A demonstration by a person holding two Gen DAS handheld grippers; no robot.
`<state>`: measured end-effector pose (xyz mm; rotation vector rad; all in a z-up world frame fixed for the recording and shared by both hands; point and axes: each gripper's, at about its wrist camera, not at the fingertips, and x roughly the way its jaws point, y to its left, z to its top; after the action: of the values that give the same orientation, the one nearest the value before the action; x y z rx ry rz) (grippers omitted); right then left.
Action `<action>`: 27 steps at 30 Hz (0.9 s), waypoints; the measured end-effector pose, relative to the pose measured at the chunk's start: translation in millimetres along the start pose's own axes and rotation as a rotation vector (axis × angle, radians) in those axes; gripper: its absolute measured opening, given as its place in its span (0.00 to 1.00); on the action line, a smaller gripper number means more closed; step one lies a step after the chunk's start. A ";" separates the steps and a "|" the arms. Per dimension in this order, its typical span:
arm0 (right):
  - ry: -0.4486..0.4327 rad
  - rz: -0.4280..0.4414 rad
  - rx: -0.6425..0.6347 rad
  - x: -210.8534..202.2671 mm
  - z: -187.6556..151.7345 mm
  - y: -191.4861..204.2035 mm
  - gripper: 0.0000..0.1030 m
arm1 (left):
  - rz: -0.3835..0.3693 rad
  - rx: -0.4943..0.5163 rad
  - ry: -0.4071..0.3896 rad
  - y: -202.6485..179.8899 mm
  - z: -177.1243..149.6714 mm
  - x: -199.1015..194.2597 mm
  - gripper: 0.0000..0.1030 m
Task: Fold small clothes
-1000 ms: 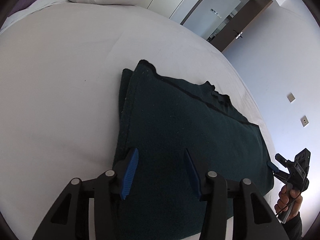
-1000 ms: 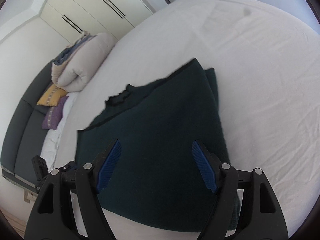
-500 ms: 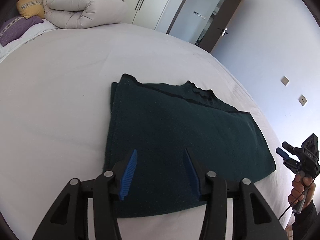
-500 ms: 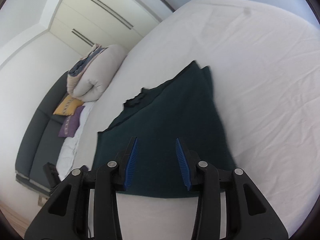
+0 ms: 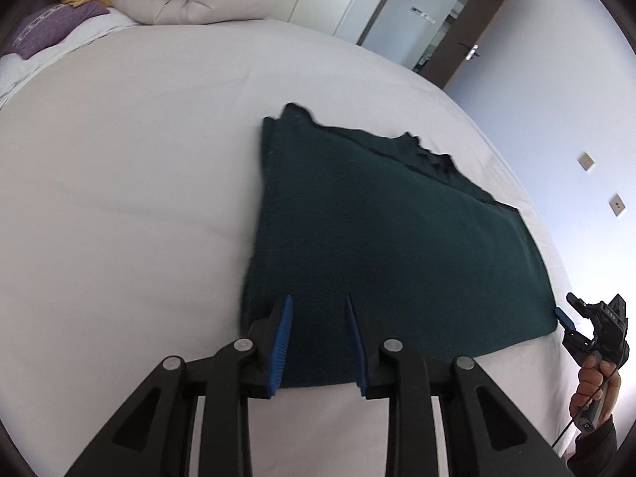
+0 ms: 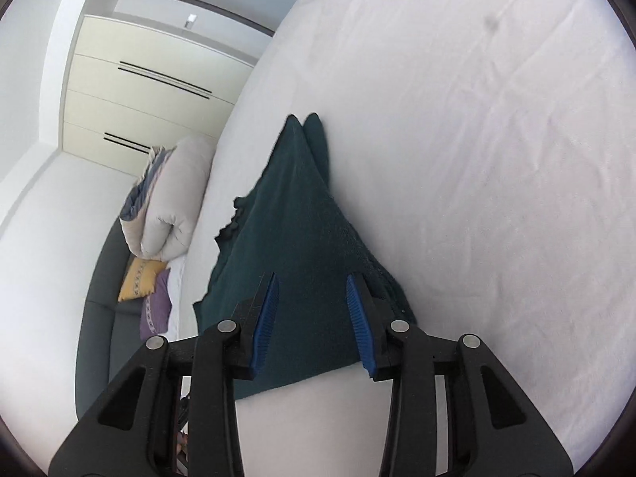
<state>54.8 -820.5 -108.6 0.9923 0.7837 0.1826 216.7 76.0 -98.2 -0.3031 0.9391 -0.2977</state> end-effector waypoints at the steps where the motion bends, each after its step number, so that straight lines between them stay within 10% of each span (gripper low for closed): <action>1: 0.005 0.035 -0.015 -1.2 -3.9 10.2 0.34 | -0.033 0.031 -0.007 -16.6 1.0 -1.2 0.31; 5: 0.160 0.195 -0.055 35.4 -34.8 63.6 0.34 | -0.129 0.103 -0.017 -84.6 1.4 14.8 0.58; 12: 0.338 0.160 0.065 132.0 -83.5 69.8 0.34 | -0.044 0.120 0.114 -117.6 -18.8 78.9 0.50; 20: 0.148 0.148 0.169 85.1 -34.4 10.0 0.27 | 0.028 0.162 0.106 -92.4 -16.6 70.8 0.23; 27: -0.038 0.079 0.196 21.9 2.5 -28.4 0.27 | 0.092 0.246 0.086 -90.2 -19.5 62.5 0.23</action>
<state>66.5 -827.6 -141.9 1.2101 0.7377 0.1563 224.9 -32.8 -121.0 -0.0213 0.9869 -0.3403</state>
